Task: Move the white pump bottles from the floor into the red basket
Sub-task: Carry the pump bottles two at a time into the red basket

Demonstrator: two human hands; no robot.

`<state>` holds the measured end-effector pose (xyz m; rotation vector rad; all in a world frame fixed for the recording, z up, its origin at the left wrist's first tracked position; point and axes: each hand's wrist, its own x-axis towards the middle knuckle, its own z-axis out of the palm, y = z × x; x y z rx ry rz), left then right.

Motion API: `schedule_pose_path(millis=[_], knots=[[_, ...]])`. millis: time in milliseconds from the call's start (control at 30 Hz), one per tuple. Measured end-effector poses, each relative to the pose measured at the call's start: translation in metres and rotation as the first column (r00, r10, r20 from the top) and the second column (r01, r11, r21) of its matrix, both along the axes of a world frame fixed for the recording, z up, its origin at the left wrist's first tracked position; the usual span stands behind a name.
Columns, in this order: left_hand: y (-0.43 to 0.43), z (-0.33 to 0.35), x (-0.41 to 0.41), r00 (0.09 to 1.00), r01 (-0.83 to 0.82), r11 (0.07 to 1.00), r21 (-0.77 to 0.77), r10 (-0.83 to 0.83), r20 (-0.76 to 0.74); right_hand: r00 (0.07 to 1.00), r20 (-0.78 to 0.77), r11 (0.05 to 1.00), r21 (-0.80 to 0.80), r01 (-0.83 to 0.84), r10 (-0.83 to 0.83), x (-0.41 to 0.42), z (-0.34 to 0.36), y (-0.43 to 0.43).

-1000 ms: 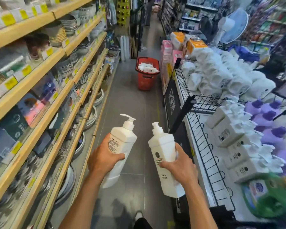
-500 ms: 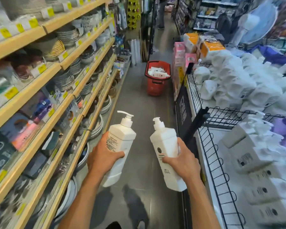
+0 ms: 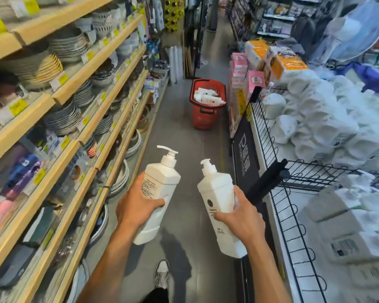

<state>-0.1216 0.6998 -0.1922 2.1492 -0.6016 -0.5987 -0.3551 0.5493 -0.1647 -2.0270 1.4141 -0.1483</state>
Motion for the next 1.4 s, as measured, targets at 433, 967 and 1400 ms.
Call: schedule_pose_path(millis=[433,967,1400], knots=[[-0.107,0.016,0.093,0.998,0.066,0.997,0.029,-0.066,0.007,1.0,-0.018,0.998,-0.06,-0.025,0.024,0.087,0.019,-0.091],[-0.291,0.037,0.178,0.994,0.024,0.999,0.047,-0.028,0.106,0.993,0.019,0.993,-0.005,-0.119,0.119,0.189,0.017,-0.297],[-0.382,0.034,0.255,0.999,0.006,0.994,0.113,-0.009,0.031,0.99,-0.083,0.991,-0.062,-0.122,0.117,0.266,0.015,-0.405]])
